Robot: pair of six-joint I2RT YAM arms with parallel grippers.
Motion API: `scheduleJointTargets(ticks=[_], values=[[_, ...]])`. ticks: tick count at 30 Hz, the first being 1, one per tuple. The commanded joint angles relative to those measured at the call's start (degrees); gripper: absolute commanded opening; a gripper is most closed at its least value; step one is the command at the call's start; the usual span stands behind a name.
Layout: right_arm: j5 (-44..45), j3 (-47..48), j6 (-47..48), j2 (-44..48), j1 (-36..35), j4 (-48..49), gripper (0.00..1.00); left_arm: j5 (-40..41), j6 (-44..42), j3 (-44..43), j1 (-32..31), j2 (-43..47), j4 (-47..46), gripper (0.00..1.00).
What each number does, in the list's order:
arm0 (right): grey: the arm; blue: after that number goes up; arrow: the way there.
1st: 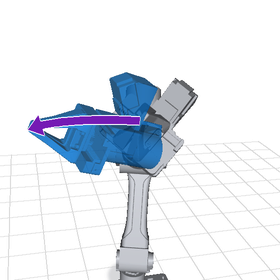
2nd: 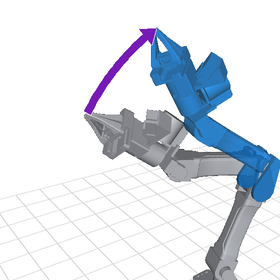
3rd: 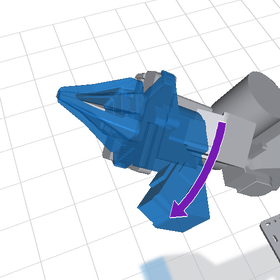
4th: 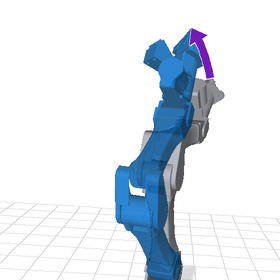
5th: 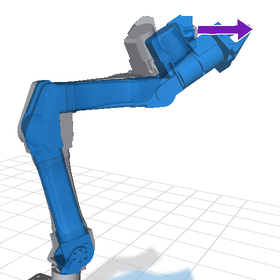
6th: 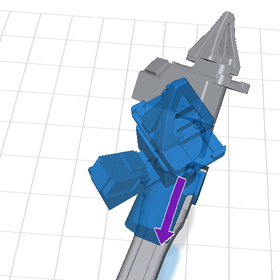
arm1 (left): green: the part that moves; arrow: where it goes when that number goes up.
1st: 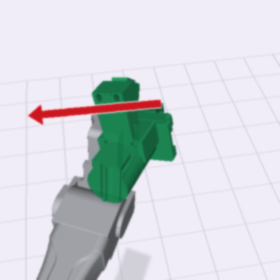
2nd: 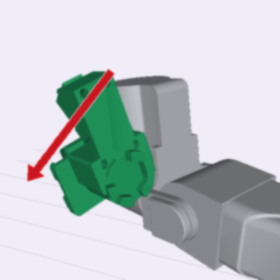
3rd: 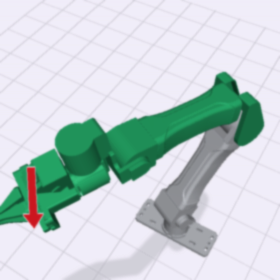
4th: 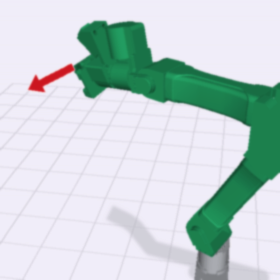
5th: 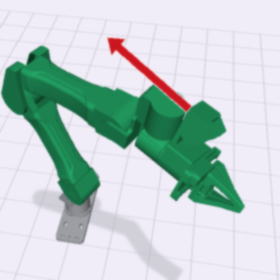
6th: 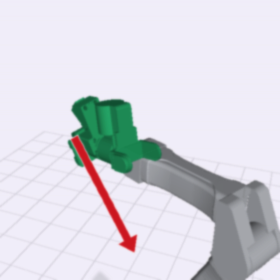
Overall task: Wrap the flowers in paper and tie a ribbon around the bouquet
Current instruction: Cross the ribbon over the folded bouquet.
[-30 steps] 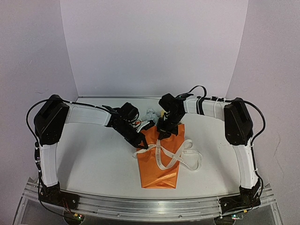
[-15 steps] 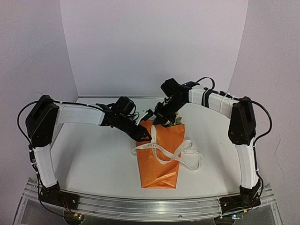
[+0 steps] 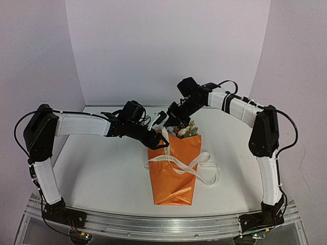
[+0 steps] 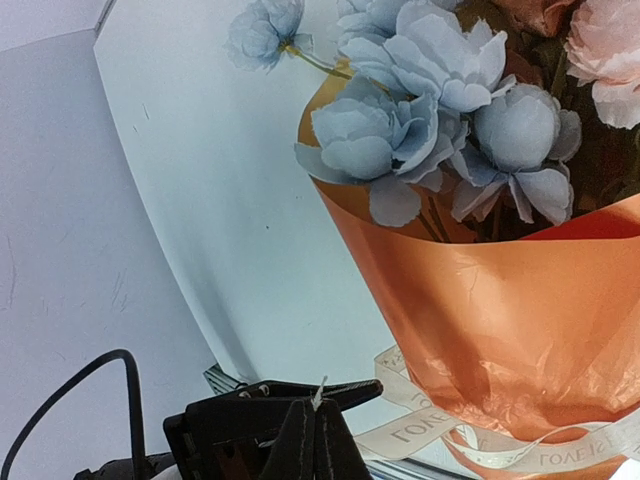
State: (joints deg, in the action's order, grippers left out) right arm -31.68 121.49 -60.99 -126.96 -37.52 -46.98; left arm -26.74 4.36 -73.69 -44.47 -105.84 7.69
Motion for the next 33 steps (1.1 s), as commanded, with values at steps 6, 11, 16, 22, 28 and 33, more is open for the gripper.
scheduleJointTargets(ticks=[6, 11, 16, 22, 28, 33], values=[[-7.2, -1.2, -0.8, 2.0, 1.0, 2.5, 0.0, -2.9, -1.1, -2.5, -0.2, -2.0, -4.9, 0.69], [-11.5, -2.1, -1.8, 2.6, 1.2, 3.7, 0.0, -2.9, -0.6, -3.0, -0.1, -3.2, -6.9, 0.67], [-13.5, -3.2, -2.0, 3.4, 1.3, 4.0, 0.0, -2.7, 0.5, -3.4, -0.1, -3.8, -9.5, 0.57], [-13.1, -6.2, -0.6, 5.5, 1.9, 4.0, 0.02, -3.1, 1.4, -3.6, -0.2, -4.3, -10.4, 0.17], [-10.8, -12.7, 4.1, 11.1, 4.0, 3.9, 0.28, -0.2, 3.1, -1.5, -0.1, -2.6, -11.9, 0.0], [-6.6, -23.8, 12.6, 19.9, 5.9, 3.6, 0.45, 5.7, 5.7, -0.4, 0.1, -1.4, -13.4, 0.0]])
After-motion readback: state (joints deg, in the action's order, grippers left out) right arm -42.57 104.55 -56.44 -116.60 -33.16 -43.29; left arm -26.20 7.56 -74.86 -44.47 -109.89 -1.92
